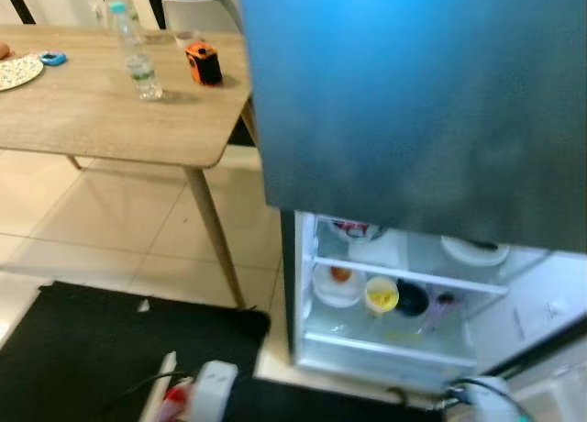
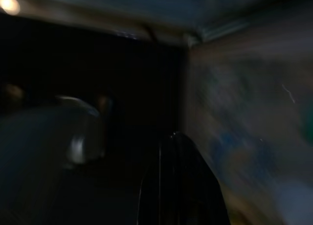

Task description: Restocking fridge

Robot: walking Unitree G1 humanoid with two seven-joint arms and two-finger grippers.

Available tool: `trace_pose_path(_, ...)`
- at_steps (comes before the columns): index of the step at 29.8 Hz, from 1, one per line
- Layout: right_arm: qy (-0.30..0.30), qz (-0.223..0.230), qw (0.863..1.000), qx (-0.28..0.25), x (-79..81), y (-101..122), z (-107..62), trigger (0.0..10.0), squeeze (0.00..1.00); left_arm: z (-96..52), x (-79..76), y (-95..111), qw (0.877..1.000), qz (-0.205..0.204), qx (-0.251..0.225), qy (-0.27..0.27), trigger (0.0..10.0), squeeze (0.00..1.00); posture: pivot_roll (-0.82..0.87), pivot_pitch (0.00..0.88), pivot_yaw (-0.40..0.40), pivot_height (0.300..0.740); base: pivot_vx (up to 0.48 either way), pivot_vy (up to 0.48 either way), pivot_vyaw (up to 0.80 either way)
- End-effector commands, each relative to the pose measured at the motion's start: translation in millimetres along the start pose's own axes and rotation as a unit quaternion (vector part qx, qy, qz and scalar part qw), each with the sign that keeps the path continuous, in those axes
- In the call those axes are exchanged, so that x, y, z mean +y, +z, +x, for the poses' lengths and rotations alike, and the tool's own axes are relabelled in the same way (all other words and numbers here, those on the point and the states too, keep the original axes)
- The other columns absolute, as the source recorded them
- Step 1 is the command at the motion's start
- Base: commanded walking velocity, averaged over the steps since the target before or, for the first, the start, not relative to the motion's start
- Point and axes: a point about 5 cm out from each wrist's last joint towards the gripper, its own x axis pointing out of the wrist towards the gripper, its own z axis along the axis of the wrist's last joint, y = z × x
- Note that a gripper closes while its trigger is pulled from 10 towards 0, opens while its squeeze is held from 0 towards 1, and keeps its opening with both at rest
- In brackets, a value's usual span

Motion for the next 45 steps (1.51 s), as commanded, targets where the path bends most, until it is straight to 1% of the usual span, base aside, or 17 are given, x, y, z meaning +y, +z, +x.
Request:
trace_pose_path(1,-0.009,-0.008,1.0,0.02,-7.8,-12.8,-3.1,10.0,0.0,0.4,-3.3,-0.8,1.0,0.008,0.001,-0.007,10.0,0.0,-0.03,0.0,0.009,0.74,0.0,0.0,0.0)
trace_pose_path(5,-0.007,-0.009,1.0,0.02,-6.6,-12.9,-2.9,10.0,0.0,0.9,-5.0,0.8,1.0,0.017,0.002,-0.017,10.0,0.0,-0.03,0.0,0.009,0.74,0.0,0.0,0.0)
trace_pose_path(11,-0.005,-0.008,1.0,0.019,-5.4,-12.3,-2.7,10.0,0.0,1.6,-7.0,2.5,0.999,0.027,0.001,-0.024,10.0,0.0,-0.03,0.0,0.01,0.74,0.0,-0.464,0.0)
trace_pose_path(15,-0.005,-0.008,1.0,0.018,-5.5,-12.4,-2.8,10.0,0.0,2.7,-12.7,6.3,0.998,0.043,-0.007,-0.043,10.0,0.0,-0.03,0.0,0.01,0.74,0.0,0.0,0.0)
trace_pose_path(20,-0.003,-0.011,1.0,0.013,-5.6,-9.5,-2.4,10.0,0.0,6.3,-20.7,27.8,0.993,0.091,-0.04,-0.067,10.0,0.0,-0.03,0.0,0.01,0.74,0.0,0.0,0.0)
trace_pose_path(26,0.008,-0.027,0.999,-0.016,-3.3,7.2,0.1,10.0,0.0,8.1,-22.9,50.7,0.986,0.129,-0.074,-0.074,10.0,0.0,-0.03,0.0,0.01,0.74,0.0,0.0,0.0)
trace_pose_path(28,0.013,-0.026,0.999,-0.038,-1.9,19.4,1.4,10.0,0.0,8.4,-25.9,63.0,0.981,0.148,-0.095,-0.084,10.0,0.0,-0.03,0.0,0.012,0.74,0.0,0.0,0.0)
trace_pose_path(30,0.018,-0.016,0.997,-0.069,-0.4,37.7,2.8,10.0,0.0,8.3,-32.4,78.5,0.97,0.184,-0.122,-0.102,10.0,0.0,-0.03,0.0,0.012,0.74,0.0,0.0,0.0)
trace_pose_path(31,0.018,-0.016,0.997,-0.069,-0.4,37.7,2.8,10.0,0.0,8.3,-32.4,78.5,0.97,0.184,-0.122,-0.102,10.0,0.0,-0.03,0.0,0.012,0.74,0.0,0.0,0.0)
trace_pose_path(33,0.016,-0.012,0.995,-0.093,-0.3,53.6,3.4,10.0,0.0,7.4,-40.5,91.4,0.958,0.214,-0.145,-0.128,10.0,0.0,-0.03,0.0,0.013,0.74,0.0,0.0,0.0)
trace_pose_path(34,0.016,-0.012,0.995,-0.093,-0.3,53.6,3.4,10.0,0.0,7.4,-40.5,91.4,0.958,0.214,-0.145,-0.128,10.0,0.0,-0.03,0.0,0.013,0.74,0.0,0.0,0.0)
trace_pose_path(35,0.013,-0.012,0.995,-0.102,-0.8,59.9,3.5,10.0,0.0,6.8,-44.9,96.3,0.952,0.223,-0.154,-0.145,10.0,0.0,-0.03,0.0,0.013,0.74,0.0,0.0,0.0)
trace_pose_path(36,0.011,-0.014,0.993,-0.121,-1.0,73.2,3.3,10.0,0.0,5.3,-55.1,103.6,0.938,0.243,-0.165,-0.184,10.0,0.0,-0.03,0.0,0.013,0.74,0.0,0.0,0.0)
trace_pose_path(41,0.012,-0.013,0.991,-0.133,-0.4,80.3,3.0,10.0,0.0,4.4,-59.8,106.8,0.93,0.257,-0.17,-0.201,10.0,0.0,-0.03,0.0,0.013,0.74,0.0,0.0,0.0)
trace_pose_path(43,0.018,-0.005,0.986,-0.165,1.3,99.6,1.6,10.0,0.0,2.4,-68.9,114.6,0.911,0.292,-0.182,-0.228,10.0,0.0,-0.04,0.0,0.014,0.74,0.0,0.0,0.0)
trace_pose_path(44,0.018,-0.005,0.986,-0.165,1.3,99.6,1.6,10.0,0.0,2.4,-68.9,114.6,0.911,0.292,-0.182,-0.228,10.0,0.0,-0.04,0.0,0.014,0.74,0.0,0.0,0.0)
trace_pose_path(45,0.02,0.001,0.984,-0.177,1.8,107.5,0.8,10.0,0.0,1.4,-72.4,118.1,0.904,0.302,-0.188,-0.238,10.0,0.0,-0.04,0.0,0.014,0.74,0.0,0.0,0.0)
